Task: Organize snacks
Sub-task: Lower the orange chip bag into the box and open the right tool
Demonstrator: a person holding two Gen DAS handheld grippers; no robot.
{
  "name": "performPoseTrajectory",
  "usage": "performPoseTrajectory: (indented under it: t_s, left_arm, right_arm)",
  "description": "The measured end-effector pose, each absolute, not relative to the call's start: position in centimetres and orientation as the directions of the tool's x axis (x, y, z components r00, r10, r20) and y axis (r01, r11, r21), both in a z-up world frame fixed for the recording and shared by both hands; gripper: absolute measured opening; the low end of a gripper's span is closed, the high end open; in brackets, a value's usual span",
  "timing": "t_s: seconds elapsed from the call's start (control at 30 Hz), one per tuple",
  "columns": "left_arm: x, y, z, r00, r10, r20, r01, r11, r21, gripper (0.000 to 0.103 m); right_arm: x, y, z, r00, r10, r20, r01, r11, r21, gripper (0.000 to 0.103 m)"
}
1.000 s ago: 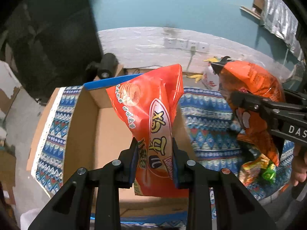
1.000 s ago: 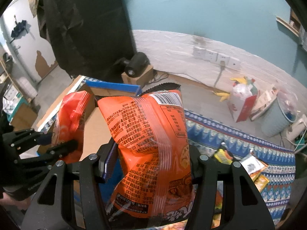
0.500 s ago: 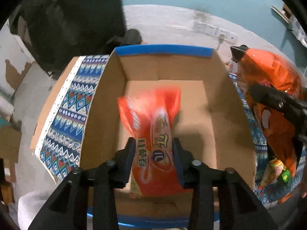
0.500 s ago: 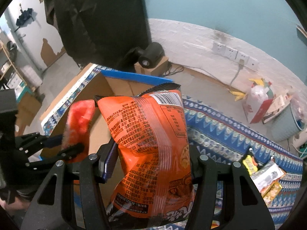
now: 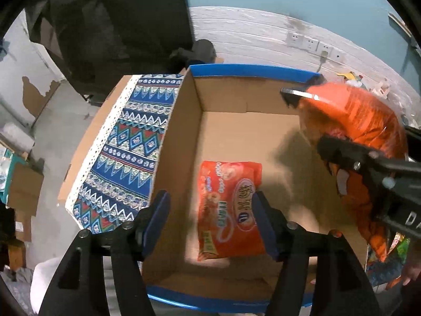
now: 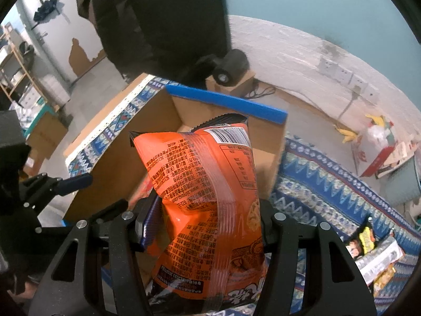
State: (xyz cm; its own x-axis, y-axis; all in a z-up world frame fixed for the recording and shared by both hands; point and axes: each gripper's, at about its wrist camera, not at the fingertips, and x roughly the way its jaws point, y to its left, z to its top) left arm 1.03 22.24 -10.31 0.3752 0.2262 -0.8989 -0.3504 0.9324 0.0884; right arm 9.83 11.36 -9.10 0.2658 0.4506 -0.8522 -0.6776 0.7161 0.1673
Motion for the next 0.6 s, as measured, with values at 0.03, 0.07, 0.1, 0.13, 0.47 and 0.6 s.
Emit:
performPoseTrajectory:
  t_s: [0.03,0.07,0.1,0.13,0.47,0.6]
  left_arm:
    - [1.0,22.4,-10.3,0.373,0.227,-0.899,-0.355,0.931,0.088,0.066]
    - [1.0,22.5,-10.3,0.373,0.226,-0.900,-0.359,0.930,0.085,0.066]
    - [1.0,22.5,-10.2,0.374,0.223,-0.900,-0.363,0.928,0.079,0.066]
    - [1.1,22.5,-10.1,0.376,0.219,-0.900,-0.362,0.929,0.075,0.066]
    - [1.7,19.5,-8.8,0.417,0.195,-0.888,-0.292,0.954,0.072,0.070]
    - [2.1,17.5,-8.5,0.424,0.204,-0.882,-0.239,0.965,0.108,0.073]
  right_arm:
    - [9.8,11.6,-9.3,0.259,0.449,-0.855,-0.681,0.713,0.168,0.059]
    - [9.8,11.7,-9.4,0.258,0.445,-0.858,-0.682,0.712,0.165,0.061]
    - [9.7,11.8,-9.4,0.265,0.440,-0.858,-0.681,0.715,0.156,0.064]
    - [9.6,11.7,-9.3,0.276,0.437,-0.856,-0.678,0.720,0.148,0.067]
    - [9.9,8.2,-7.5,0.340,0.425,-0.839,-0.632,0.764,0.132,0.082]
    - [9.9,5.8,-6.8,0.364,0.409,-0.837,-0.610,0.784,0.117,0.082]
